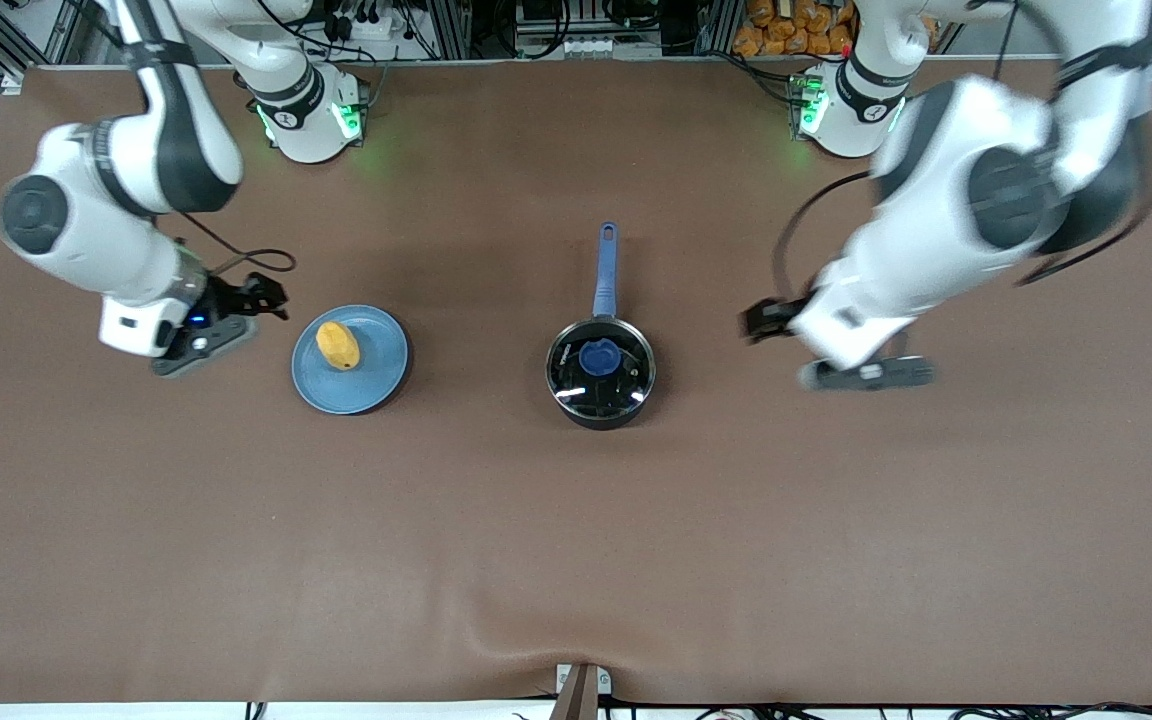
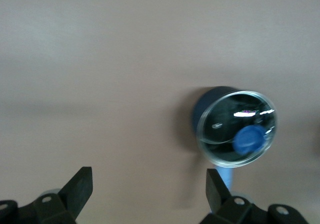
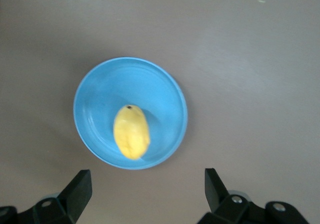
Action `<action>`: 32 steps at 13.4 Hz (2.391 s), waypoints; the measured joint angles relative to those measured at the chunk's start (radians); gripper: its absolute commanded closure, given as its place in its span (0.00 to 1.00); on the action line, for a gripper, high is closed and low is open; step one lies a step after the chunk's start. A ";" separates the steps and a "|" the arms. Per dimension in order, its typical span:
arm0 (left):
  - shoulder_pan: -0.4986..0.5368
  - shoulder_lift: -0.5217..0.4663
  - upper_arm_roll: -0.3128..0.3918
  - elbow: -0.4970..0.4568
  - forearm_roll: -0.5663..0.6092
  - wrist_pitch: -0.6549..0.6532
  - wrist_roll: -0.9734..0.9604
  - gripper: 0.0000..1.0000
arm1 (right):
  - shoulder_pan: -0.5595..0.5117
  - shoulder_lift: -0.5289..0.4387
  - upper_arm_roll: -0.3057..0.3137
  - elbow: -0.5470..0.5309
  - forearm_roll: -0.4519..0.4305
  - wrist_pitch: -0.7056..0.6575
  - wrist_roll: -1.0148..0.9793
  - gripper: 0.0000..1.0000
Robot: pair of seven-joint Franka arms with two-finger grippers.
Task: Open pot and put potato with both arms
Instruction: 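Reach the right gripper to the potato while the left gripper reaches the lid knob, then lift the glass lid with the left gripper while the right gripper grasps the potato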
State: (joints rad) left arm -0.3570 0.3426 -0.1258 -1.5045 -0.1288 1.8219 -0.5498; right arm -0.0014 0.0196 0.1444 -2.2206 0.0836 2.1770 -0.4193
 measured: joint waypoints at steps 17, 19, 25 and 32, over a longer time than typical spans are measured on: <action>-0.275 0.341 0.007 0.090 0.112 0.292 -0.534 0.00 | 0.024 0.212 0.047 -0.120 0.007 0.271 0.113 0.00; -0.284 0.349 0.007 0.090 0.112 0.292 -0.559 0.00 | 0.024 0.231 0.044 -0.120 0.007 0.289 0.114 0.00; -0.305 0.360 0.007 0.091 0.113 0.294 -0.620 0.07 | 0.021 0.275 0.038 -0.121 0.008 0.331 0.120 0.00; -0.307 0.360 0.008 0.095 0.146 0.275 -0.619 1.00 | 0.018 0.285 0.011 -0.121 0.008 0.340 0.121 0.44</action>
State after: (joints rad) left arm -0.6635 0.7023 -0.1176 -1.4095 0.0174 2.0968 -1.1689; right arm 0.0170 0.3046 0.1558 -2.3412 0.0911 2.5171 -0.2980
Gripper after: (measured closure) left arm 0.335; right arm 0.066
